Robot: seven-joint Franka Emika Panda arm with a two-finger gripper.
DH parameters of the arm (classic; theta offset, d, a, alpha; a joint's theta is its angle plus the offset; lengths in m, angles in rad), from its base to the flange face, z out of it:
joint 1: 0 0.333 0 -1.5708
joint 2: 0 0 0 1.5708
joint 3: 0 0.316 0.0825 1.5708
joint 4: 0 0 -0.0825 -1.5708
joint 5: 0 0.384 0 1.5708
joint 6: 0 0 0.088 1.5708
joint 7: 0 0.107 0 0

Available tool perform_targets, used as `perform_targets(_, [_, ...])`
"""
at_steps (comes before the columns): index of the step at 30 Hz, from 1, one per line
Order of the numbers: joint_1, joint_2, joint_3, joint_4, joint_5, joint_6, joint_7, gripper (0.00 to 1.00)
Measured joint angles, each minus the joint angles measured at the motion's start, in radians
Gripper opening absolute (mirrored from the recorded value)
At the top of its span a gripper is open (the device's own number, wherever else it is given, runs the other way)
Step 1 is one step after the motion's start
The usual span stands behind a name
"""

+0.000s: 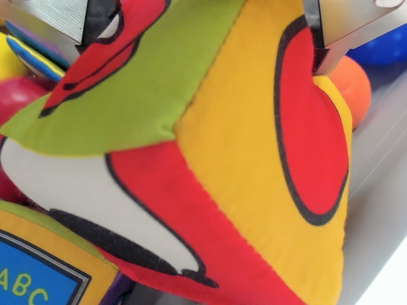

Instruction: Pick an object from the bin

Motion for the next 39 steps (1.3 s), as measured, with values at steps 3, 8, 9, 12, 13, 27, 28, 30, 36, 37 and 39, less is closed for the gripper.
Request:
perform_targets(3, [0.0, -0.014, -0.001, 0.002, -0.001, -0.016, 0.0, 0.0])
perform_targets(8, [0.001, -0.037, -0.003, 0.008, -0.002, -0.044, 0.001, 0.0])
perform_targets(9, [0.001, -0.042, -0.003, 0.009, -0.003, -0.05, 0.001, 0.0])
perform_targets(12, [0.002, -0.06, -0.004, 0.014, -0.005, -0.072, 0.002, 0.0])
perform_targets(13, [0.002, -0.062, -0.004, 0.015, -0.005, -0.076, 0.002, 0.0])
perform_targets(27, [0.004, -0.134, -0.008, 0.06, -0.015, -0.191, 0.007, 0.0])
perform_targets(28, [0.004, -0.139, -0.008, 0.065, -0.016, -0.201, 0.007, 0.0])
perform_targets(30, [0.004, -0.148, -0.009, 0.076, -0.017, -0.22, 0.008, 0.0])
perform_targets(36, [0.004, -0.173, -0.009, 0.11, -0.021, -0.279, 0.011, 0.0])
perform_targets(37, [0.004, -0.177, -0.009, 0.116, -0.021, -0.288, 0.011, 0.0])
perform_targets(39, [0.004, -0.182, -0.009, 0.126, -0.021, -0.303, 0.012, 0.0])
